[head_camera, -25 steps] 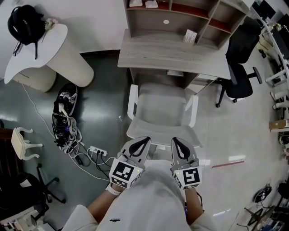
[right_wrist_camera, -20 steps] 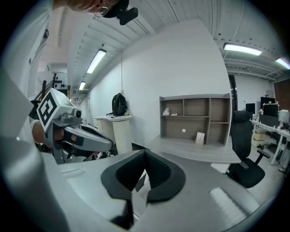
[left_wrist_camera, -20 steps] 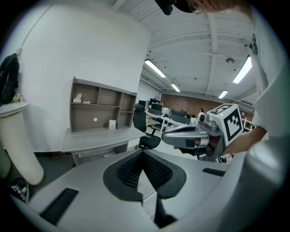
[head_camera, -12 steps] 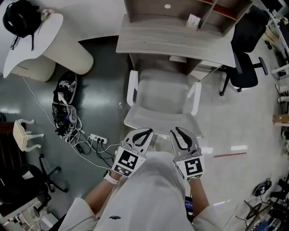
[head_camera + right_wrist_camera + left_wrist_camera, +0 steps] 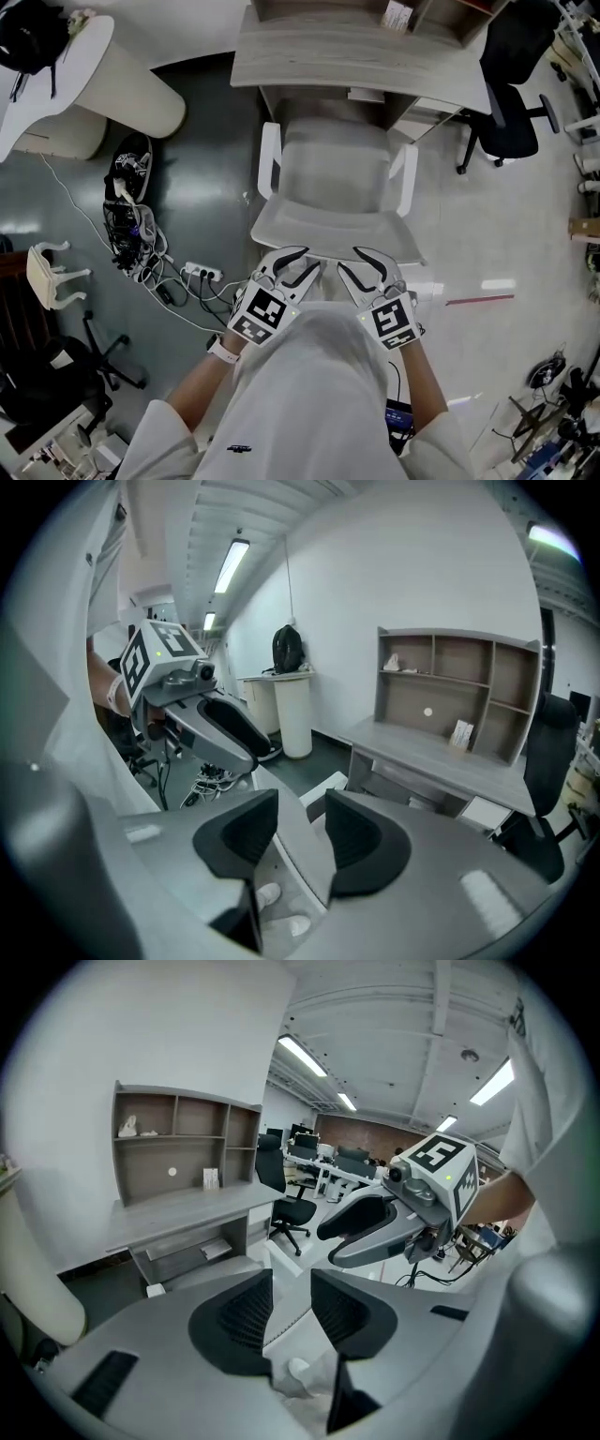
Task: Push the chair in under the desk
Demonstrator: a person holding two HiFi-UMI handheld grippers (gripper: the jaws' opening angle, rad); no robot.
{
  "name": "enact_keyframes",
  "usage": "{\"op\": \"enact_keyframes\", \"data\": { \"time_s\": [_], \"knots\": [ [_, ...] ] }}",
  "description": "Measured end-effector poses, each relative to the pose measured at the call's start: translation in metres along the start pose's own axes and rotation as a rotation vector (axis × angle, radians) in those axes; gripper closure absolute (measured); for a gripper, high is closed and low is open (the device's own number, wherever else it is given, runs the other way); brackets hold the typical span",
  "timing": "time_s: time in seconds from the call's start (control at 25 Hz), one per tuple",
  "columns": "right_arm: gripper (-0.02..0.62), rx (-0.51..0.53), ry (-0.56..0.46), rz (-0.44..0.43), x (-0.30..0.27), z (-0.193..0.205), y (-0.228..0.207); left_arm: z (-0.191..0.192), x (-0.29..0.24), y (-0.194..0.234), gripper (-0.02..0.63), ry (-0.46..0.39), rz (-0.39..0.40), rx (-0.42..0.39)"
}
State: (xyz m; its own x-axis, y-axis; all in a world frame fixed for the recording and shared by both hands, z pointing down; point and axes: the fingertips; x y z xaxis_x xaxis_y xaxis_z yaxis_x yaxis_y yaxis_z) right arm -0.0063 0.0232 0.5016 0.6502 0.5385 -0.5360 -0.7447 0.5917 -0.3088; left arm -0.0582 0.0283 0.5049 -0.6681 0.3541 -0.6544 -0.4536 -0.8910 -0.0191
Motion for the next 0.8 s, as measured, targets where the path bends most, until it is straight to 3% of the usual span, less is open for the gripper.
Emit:
{"op": "enact_keyframes", "data": {
  "time_s": [0.28, 0.8],
  "knots": [
    [0.431, 0.051, 0.11, 0.013, -0.012, 0.03, -0.007, 0.021, -0.022, -0.009, 0.439, 0.08, 0.069, -0.091],
    [0.402, 0.114, 0.274, -0.006, -0.034, 0.088, -0.021, 0.072, -0.061, -0.017, 0.41, 0.278, 0.157, -0.229]
  ]
}}
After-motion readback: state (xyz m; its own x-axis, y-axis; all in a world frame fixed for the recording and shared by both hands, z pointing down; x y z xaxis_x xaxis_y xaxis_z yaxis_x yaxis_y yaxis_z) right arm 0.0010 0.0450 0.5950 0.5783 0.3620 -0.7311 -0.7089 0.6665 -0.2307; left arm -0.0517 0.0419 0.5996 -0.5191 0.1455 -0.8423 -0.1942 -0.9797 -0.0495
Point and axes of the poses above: the fingertips, and each gripper's own axes: x backward along the fingers, y to its left, z out of its underside, and after that the axes turned 15 degrees about -x, right-handed
